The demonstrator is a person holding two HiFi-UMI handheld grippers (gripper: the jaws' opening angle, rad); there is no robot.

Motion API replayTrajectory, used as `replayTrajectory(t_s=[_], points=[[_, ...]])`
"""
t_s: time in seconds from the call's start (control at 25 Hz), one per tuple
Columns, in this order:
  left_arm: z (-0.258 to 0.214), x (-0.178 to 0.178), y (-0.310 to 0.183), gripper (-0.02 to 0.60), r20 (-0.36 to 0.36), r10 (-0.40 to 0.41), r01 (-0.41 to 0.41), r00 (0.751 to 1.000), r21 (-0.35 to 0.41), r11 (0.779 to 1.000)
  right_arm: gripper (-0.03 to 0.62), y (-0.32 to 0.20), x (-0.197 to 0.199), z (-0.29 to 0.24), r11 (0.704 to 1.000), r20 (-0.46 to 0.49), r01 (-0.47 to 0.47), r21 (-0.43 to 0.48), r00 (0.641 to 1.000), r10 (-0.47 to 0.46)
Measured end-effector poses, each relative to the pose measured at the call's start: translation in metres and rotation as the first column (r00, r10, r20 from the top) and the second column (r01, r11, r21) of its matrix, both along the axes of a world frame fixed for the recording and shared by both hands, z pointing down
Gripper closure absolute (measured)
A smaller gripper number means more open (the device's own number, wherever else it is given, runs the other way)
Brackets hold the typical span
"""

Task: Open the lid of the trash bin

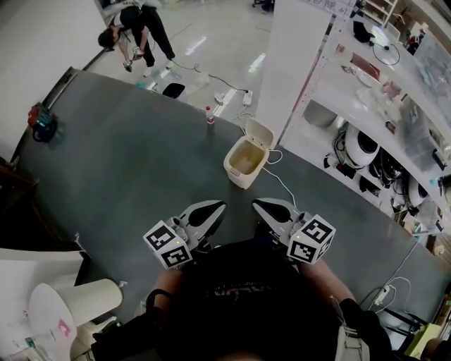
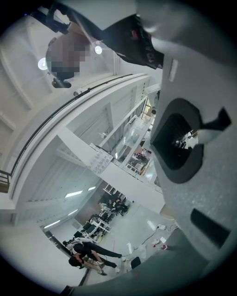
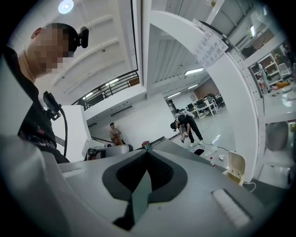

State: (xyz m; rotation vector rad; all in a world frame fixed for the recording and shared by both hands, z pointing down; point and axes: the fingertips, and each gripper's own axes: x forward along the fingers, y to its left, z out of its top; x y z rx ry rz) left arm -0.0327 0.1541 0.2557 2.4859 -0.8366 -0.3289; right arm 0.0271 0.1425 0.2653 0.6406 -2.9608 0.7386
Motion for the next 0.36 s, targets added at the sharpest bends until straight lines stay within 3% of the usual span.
replayTrajectory(t_s=[0.36], points=[[-0.0034,0.0002,-0.0041,0.58,-0.003,-0.001,0.001,1.0,0.004,1.0,0.586,-0.004,-0.0017,-0.0032,1.0,-0.007,0.005,0.007,1.0,-0.005]])
